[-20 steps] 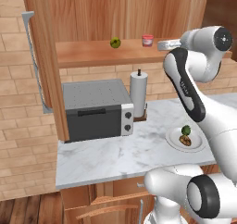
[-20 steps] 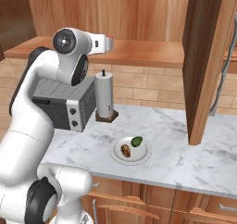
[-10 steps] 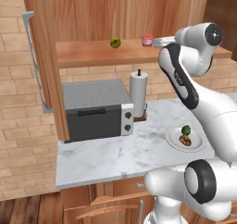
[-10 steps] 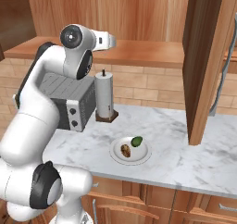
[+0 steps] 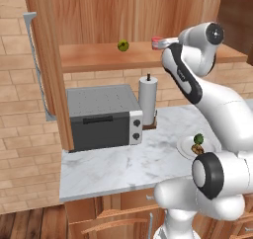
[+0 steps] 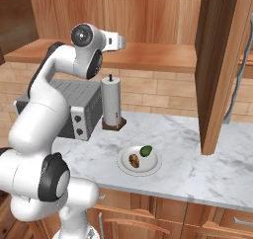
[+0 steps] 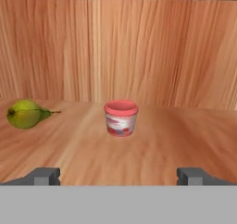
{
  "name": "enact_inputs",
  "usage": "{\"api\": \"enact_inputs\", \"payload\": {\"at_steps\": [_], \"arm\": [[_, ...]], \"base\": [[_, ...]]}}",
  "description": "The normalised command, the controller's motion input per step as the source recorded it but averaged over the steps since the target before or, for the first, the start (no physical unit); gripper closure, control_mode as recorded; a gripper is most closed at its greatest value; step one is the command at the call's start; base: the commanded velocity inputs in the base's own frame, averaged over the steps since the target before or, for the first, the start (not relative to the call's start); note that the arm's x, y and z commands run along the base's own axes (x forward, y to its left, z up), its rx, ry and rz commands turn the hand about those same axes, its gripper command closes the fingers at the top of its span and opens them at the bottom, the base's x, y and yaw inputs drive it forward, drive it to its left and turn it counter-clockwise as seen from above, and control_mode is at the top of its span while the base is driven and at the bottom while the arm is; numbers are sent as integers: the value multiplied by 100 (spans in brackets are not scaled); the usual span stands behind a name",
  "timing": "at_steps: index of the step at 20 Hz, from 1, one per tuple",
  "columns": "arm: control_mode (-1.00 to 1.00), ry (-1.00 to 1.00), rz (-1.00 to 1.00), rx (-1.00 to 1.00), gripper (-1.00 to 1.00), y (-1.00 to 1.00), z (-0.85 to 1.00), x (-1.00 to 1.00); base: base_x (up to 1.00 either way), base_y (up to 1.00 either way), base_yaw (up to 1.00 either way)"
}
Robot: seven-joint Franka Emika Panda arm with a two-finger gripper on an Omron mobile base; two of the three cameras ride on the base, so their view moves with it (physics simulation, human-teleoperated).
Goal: Pick the avocado and bread from the counter and place them on the plate. Then pick the jam from the cabinet and place it next to the plate. Lastly close the cabinet door.
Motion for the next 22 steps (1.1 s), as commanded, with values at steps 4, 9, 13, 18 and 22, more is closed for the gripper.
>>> {"api": "enact_inputs", "payload": {"at_steps": [4, 9, 13, 18, 22], "arm": [[-100, 4, -1, 0, -100, 6, -8, 44], [-100, 4, 0, 0, -100, 3, -8, 41], [-100, 4, 0, 0, -100, 1, -5, 41], [-100, 2, 0, 0, -100, 0, -5, 30], [-100, 0, 0, 0, -100, 0, -7, 11]], "base": [[0, 0, 0], [0, 0, 0], [0, 0, 0], [0, 0, 0], [0, 0, 0]]}}
